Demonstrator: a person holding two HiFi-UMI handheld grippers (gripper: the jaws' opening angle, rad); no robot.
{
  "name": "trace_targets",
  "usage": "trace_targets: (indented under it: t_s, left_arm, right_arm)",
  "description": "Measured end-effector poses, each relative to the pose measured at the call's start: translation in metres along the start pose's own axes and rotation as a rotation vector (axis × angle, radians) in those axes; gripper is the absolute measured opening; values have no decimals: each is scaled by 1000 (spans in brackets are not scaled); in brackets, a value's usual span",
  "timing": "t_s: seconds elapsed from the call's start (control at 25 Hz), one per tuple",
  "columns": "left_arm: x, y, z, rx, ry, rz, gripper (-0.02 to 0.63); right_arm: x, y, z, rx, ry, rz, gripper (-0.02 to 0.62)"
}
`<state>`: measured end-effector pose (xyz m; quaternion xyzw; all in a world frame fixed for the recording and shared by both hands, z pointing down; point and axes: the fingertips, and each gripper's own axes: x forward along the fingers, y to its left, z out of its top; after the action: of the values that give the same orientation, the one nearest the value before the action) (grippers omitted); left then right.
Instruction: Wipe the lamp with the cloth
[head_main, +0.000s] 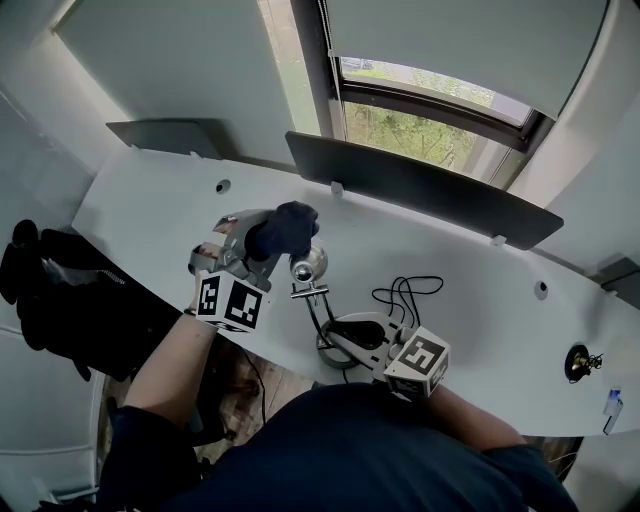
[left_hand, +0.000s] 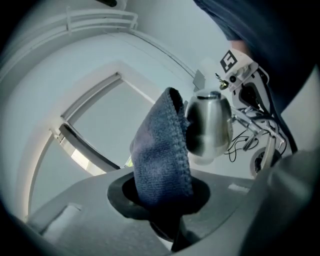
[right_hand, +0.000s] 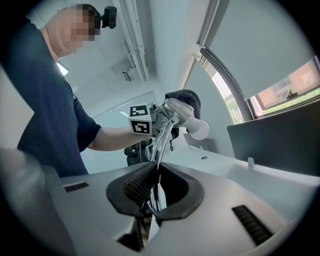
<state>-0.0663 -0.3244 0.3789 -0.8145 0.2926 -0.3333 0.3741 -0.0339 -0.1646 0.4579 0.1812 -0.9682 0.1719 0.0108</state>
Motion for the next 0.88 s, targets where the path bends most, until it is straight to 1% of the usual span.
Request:
trace_targets:
  t_s: [0.12, 0.24, 0.4, 0.48, 0.6, 0.76, 0.8, 0.88]
  left_arm:
    - [-16, 4, 2, -60, -5, 33, 80]
    - [-33, 2, 9, -124, -32, 50, 80]
    - [-55, 0, 20, -241, -79, 68, 80]
    - [-65, -3, 25, -326, -112, 72, 80]
    - [-81, -6, 32, -479, -186, 81, 80]
    - [-100, -15, 31, -698, -220, 88, 80]
    - [-104, -18, 31, -736, -224, 86, 80]
    - [-111, -25, 31, -782, -238, 76, 80]
  right_arm:
    - [0, 0, 1, 1, 8, -17, 40]
    - [-1, 1, 1, -6, 18, -31, 40]
    - [-2, 2, 2, -25, 34, -63, 41]
    - [-3, 1, 3, -32, 40, -83, 41]
    - [-4, 0, 4, -42, 43, -118, 41]
    - [-7, 0, 5, -52, 42, -163, 41]
    - [-8, 0, 6, -55, 42, -173, 41]
    - [-10, 1, 6, -58, 40, -186, 41]
